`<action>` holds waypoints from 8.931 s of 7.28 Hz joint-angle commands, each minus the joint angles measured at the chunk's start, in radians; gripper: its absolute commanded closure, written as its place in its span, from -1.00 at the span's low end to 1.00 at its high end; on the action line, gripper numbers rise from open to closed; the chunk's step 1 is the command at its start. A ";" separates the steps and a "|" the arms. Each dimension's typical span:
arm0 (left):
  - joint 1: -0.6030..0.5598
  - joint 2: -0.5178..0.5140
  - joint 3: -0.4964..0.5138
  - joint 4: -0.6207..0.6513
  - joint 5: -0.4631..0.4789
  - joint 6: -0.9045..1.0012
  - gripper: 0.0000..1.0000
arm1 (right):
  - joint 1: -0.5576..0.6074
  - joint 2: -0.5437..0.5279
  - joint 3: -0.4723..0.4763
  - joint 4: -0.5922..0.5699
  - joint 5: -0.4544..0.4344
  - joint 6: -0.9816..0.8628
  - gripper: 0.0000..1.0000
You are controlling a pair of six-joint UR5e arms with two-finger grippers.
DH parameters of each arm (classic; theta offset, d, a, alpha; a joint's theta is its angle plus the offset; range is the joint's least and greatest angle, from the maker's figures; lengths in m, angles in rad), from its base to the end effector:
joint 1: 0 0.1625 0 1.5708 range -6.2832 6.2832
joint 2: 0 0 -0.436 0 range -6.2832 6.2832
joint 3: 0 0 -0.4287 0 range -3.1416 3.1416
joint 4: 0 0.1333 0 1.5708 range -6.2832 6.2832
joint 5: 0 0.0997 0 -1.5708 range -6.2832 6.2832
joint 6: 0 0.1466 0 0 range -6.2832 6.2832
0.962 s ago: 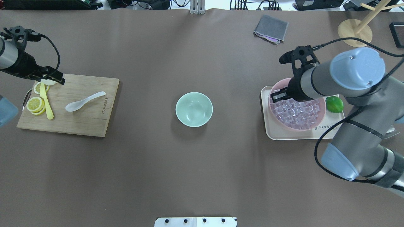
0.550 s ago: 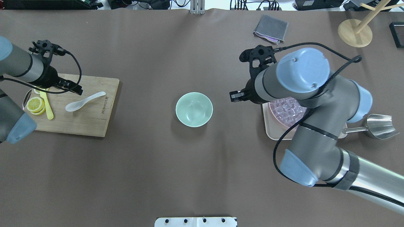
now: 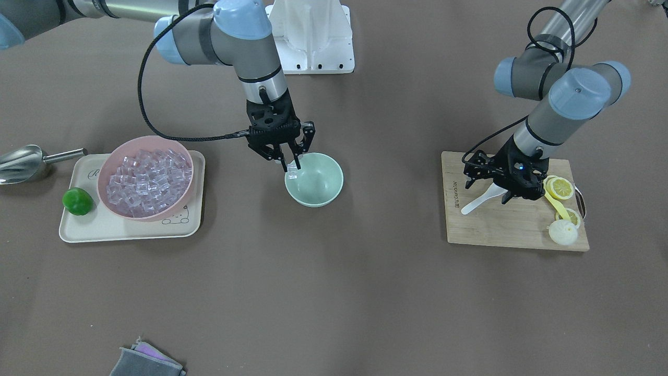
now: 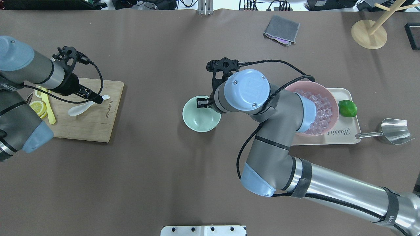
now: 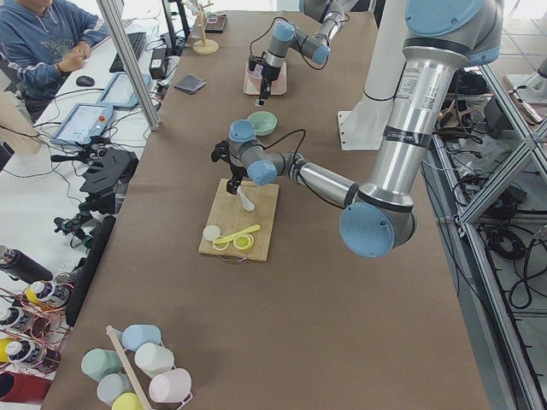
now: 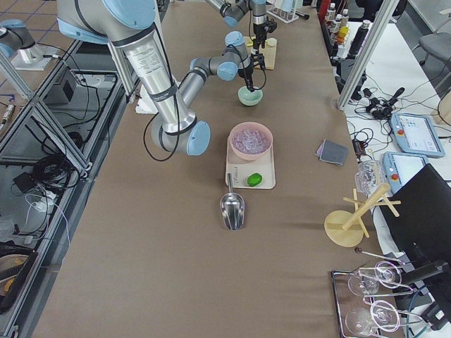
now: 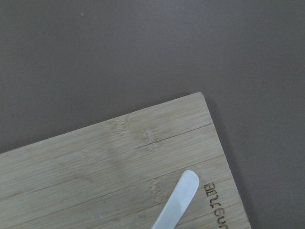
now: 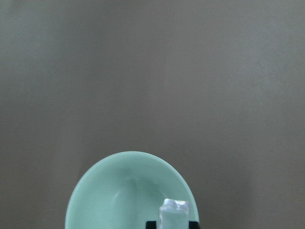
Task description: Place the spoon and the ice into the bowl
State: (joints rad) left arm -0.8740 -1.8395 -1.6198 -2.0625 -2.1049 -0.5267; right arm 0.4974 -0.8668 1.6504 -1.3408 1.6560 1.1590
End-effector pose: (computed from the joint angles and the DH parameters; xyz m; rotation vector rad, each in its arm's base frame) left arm 0.3934 -0.5615 0.4638 0.3583 0.8701 0.3734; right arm -0.6125 -0.4700 0.1849 0.3749 -0.9442 0.0349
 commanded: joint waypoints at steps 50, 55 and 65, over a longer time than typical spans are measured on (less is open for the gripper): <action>-0.637 0.306 -0.006 0.245 -0.297 0.464 -0.95 | 0.995 -0.702 -0.066 0.058 0.686 -1.256 -1.00; -0.640 0.318 -0.020 0.232 -0.299 0.455 -0.95 | 0.995 -0.698 -0.076 0.065 0.650 -1.257 -1.00; -0.637 0.287 -0.023 0.232 -0.291 0.453 -0.96 | 0.995 -0.710 -0.060 0.068 0.620 -1.254 -1.00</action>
State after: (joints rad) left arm -1.5108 -1.5501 -1.6435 -1.8298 -2.3957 -0.0719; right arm 1.4926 -1.5707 1.5855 -1.2748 2.2752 -0.0950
